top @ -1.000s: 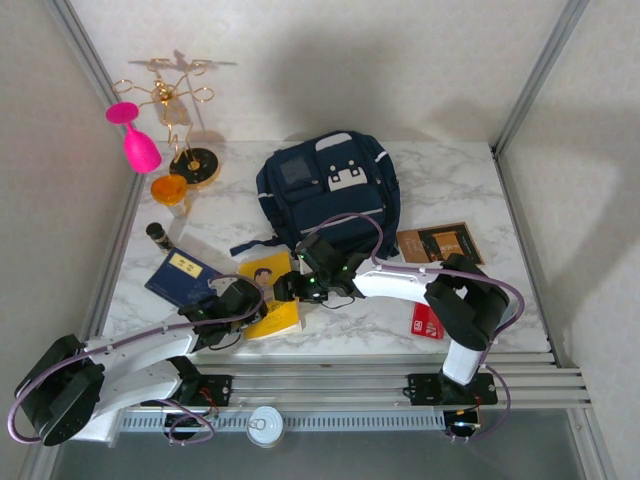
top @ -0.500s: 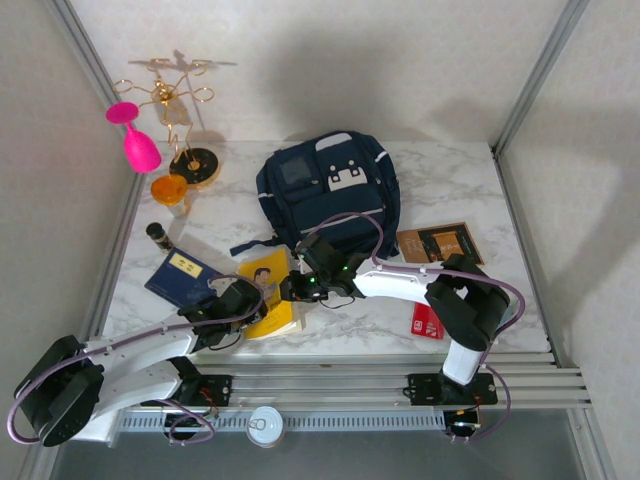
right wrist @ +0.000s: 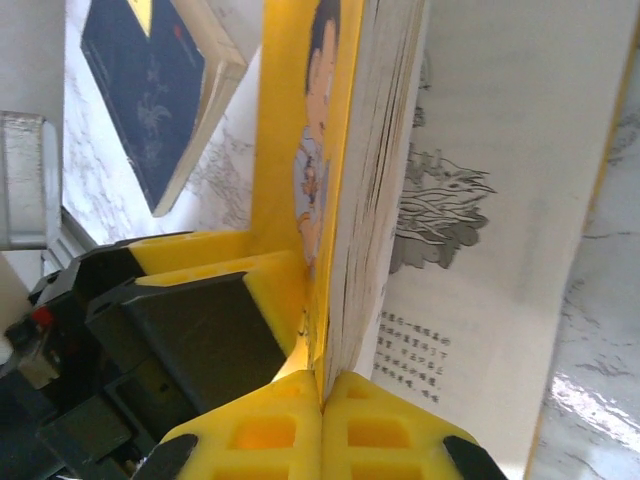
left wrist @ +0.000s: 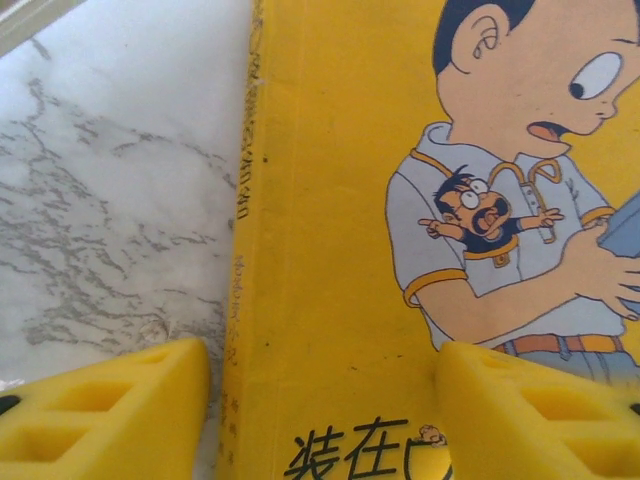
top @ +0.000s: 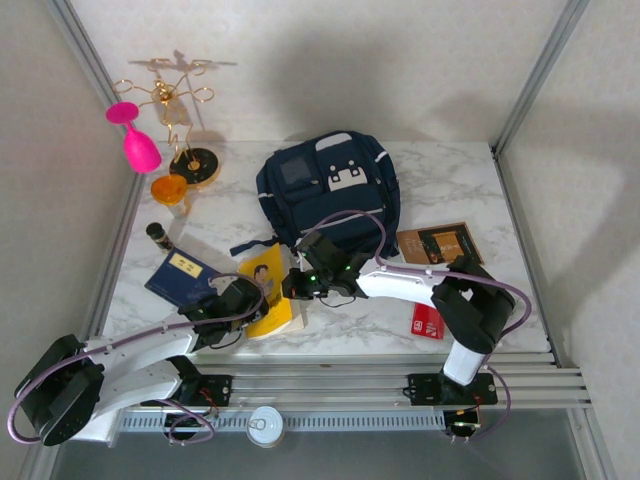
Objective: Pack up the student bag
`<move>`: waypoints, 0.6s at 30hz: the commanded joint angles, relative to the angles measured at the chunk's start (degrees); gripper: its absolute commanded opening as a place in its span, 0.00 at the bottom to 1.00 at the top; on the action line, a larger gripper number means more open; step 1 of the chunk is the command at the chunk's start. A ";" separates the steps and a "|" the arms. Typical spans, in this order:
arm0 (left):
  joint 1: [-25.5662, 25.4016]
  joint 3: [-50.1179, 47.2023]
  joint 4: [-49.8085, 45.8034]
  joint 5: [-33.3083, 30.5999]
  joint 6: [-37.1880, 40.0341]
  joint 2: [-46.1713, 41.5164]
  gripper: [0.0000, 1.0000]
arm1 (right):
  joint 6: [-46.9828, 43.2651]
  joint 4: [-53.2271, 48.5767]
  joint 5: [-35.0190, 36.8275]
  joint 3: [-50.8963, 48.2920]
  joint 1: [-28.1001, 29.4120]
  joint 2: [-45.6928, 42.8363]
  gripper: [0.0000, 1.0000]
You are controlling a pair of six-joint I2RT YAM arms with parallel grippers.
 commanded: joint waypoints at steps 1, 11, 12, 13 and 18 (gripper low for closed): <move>0.51 2.38 -4.59 -2.56 -0.21 -1.03 0.65 | -1.50 4.37 -1.95 0.90 0.56 -3.79 0.00; 13.25 15.26 -14.10 0.89 10.26 -12.00 0.78 | -4.14 5.14 -4.93 3.08 -1.36 -10.35 0.00; 14.30 16.87 -14.86 1.42 11.13 -12.48 0.79 | -4.18 5.25 -5.76 3.30 -1.91 -11.31 0.00; 14.85 18.19 -15.36 1.63 11.81 -12.84 0.79 | -4.10 5.25 -6.26 3.33 -2.46 -12.13 0.00; 16.28 24.37 -16.77 4.45 14.66 -13.03 0.83 | -3.94 5.64 -11.12 3.81 -6.53 -16.88 0.00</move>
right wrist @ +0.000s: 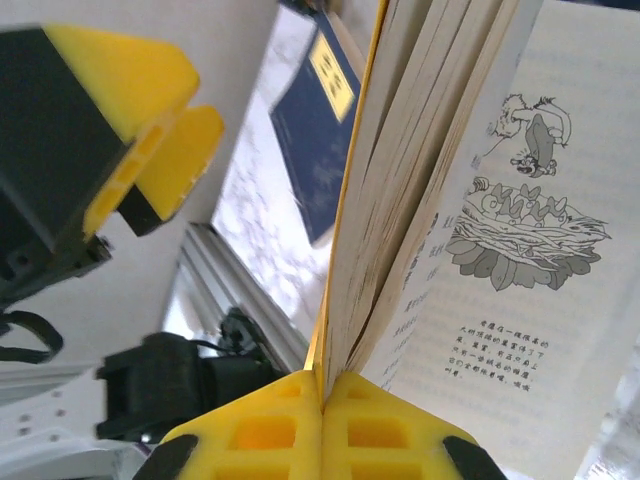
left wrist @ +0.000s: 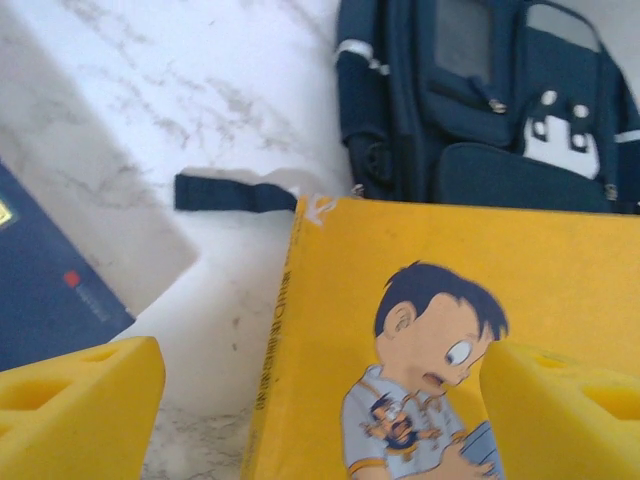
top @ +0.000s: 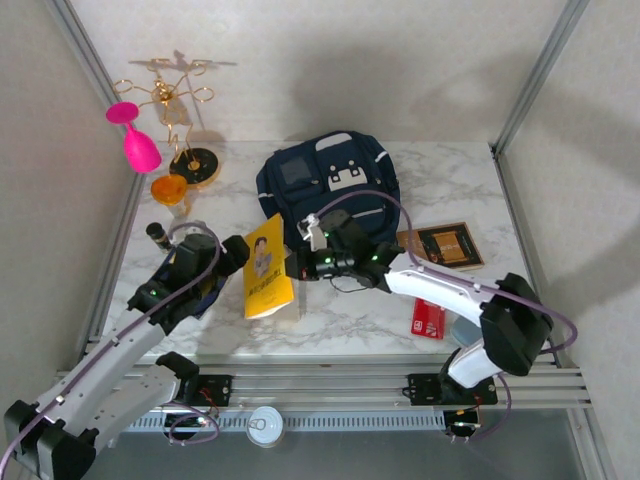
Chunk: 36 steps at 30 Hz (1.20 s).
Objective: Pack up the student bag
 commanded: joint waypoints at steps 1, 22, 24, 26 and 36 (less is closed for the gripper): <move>1.08 3.64 -3.66 3.90 3.79 -0.55 0.84 | -1.64 4.95 -5.72 3.26 -2.83 -4.79 0.00; 2.85 2.45 27.94 29.68 -2.88 7.10 0.94 | -3.81 1.45 -24.00 11.73 -20.48 -9.52 0.00; 2.81 2.37 29.99 30.87 -3.31 8.27 0.94 | -3.29 2.41 -25.57 11.64 -20.98 -9.57 0.00; 2.83 2.03 33.43 33.18 -4.36 9.39 0.94 | -2.43 4.14 -27.02 11.14 -21.19 -9.56 0.00; 2.71 -0.47 47.09 40.14 -9.50 10.77 0.80 | -3.89 3.73 -27.08 9.30 -22.12 -9.75 0.00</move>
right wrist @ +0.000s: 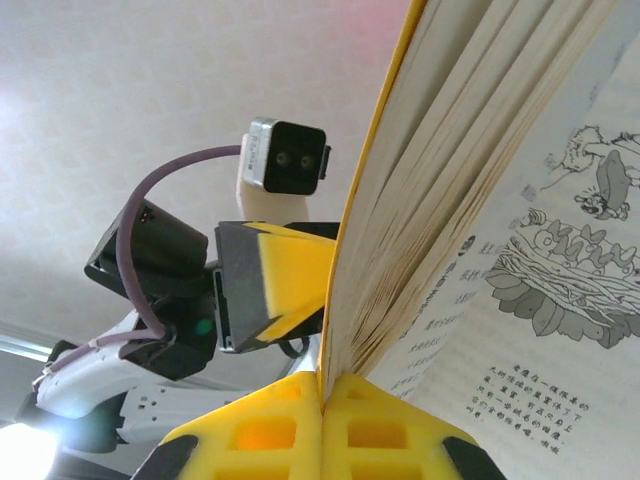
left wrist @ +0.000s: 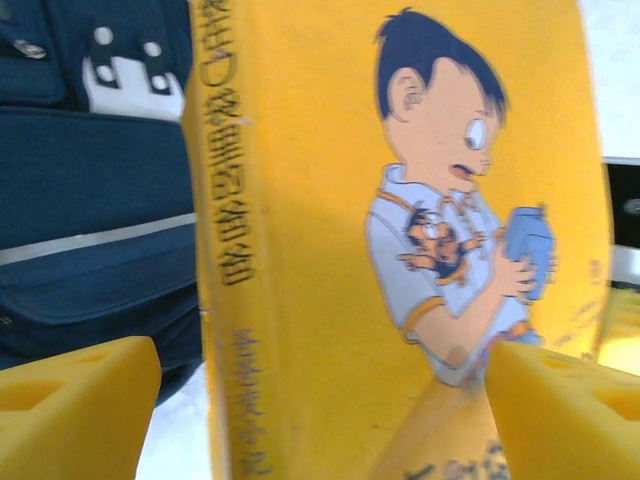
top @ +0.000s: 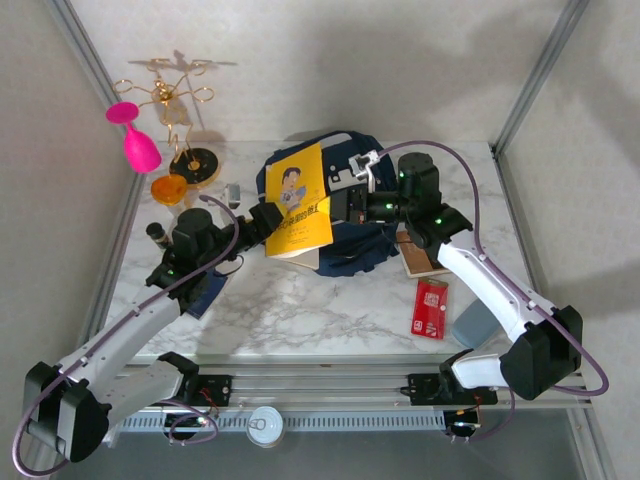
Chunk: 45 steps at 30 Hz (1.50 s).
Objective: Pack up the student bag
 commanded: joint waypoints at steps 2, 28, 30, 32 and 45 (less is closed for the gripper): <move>0.44 -1.39 9.92 4.73 -3.63 -0.34 0.74 | -1.47 4.16 -2.29 -0.83 -1.04 -0.51 0.00; -2.71 -0.31 18.98 4.50 -8.65 3.53 0.00 | -7.09 -6.58 5.56 -8.26 -5.19 -3.77 0.87; -3.73 -0.84 21.33 4.00 -9.94 3.79 0.00 | -6.46 -6.22 4.73 -9.55 -5.27 -4.12 0.99; -5.22 -1.17 23.38 3.26 -10.56 4.44 0.00 | -3.51 -1.53 1.49 -12.00 -5.28 -4.44 0.99; -8.36 1.77 15.47 -3.05 -5.53 8.30 0.00 | 13.50 17.67 -6.08 -18.54 -5.94 -7.47 0.74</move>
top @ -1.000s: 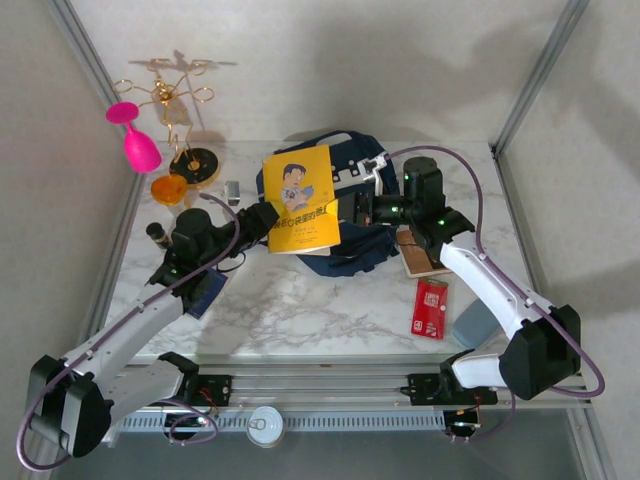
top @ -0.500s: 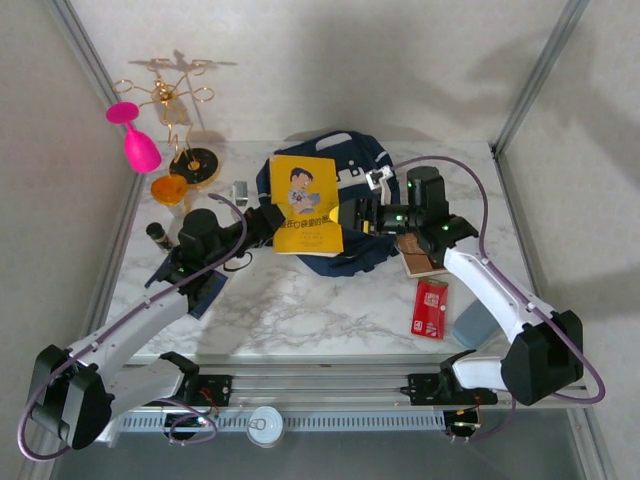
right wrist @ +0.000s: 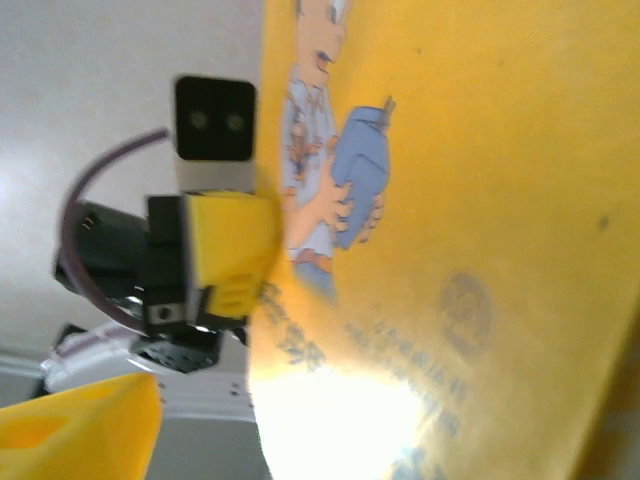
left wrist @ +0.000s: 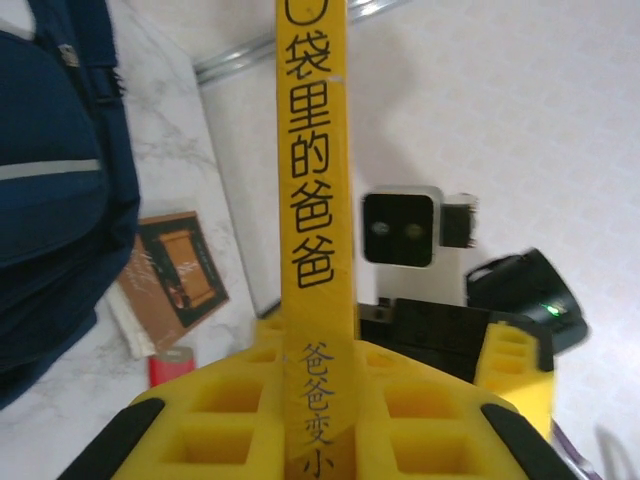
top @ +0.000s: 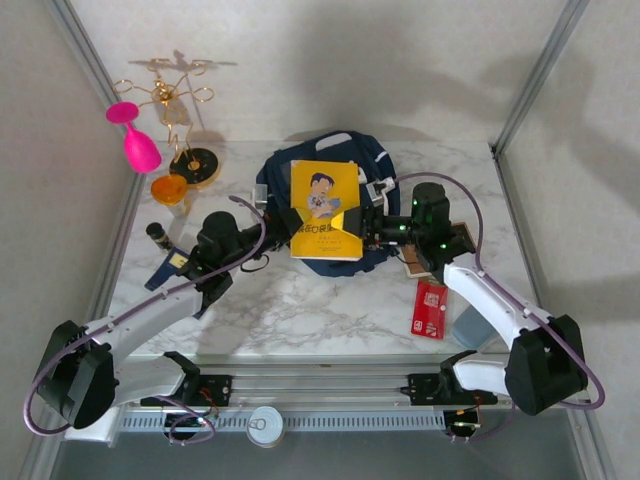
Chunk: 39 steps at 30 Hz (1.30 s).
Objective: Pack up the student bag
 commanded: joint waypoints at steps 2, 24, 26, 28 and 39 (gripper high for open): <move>-0.24 2.60 -3.46 -4.22 5.12 -1.89 0.00 | 1.18 0.73 -0.75 -0.08 -1.74 -2.68 0.66; -1.57 10.46 -24.74 -5.42 27.40 0.45 0.62 | -15.01 -29.26 20.01 7.80 -15.57 -5.87 0.00; -2.72 15.31 -31.79 -7.29 34.18 4.62 0.64 | -15.40 -30.55 23.82 7.28 -19.46 -6.61 0.00; -4.08 18.03 -34.33 -8.64 39.05 8.49 0.64 | -14.77 -31.14 26.89 6.34 -22.74 -7.25 0.00; -12.96 33.21 -43.95 -14.30 60.07 29.92 0.62 | -13.06 -29.95 29.91 4.23 -33.33 -9.06 0.00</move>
